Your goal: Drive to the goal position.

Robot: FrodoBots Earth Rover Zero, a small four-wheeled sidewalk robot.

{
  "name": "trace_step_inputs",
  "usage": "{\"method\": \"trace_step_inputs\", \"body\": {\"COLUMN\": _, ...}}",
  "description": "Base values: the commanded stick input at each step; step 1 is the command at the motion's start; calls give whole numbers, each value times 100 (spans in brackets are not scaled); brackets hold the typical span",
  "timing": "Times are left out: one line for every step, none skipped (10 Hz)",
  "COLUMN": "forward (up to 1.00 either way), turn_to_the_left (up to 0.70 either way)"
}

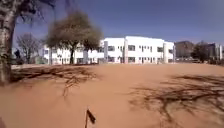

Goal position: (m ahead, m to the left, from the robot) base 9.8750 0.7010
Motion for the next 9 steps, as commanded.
{"method": "trace_step_inputs", "body": {"forward": 100, "turn_to_the_left": 0}}
{"method": "trace_step_inputs", "body": {"forward": 100, "turn_to_the_left": 0}}
{"method": "trace_step_inputs", "body": {"forward": 100, "turn_to_the_left": 0}}
{"method": "trace_step_inputs", "body": {"forward": 100, "turn_to_the_left": 0}}
{"method": "trace_step_inputs", "body": {"forward": 100, "turn_to_the_left": 0}}
{"method": "trace_step_inputs", "body": {"forward": 100, "turn_to_the_left": 0}}
{"method": "trace_step_inputs", "body": {"forward": 100, "turn_to_the_left": 0}}
{"method": "trace_step_inputs", "body": {"forward": 100, "turn_to_the_left": 0}}
{"method": "trace_step_inputs", "body": {"forward": 100, "turn_to_the_left": 0}}
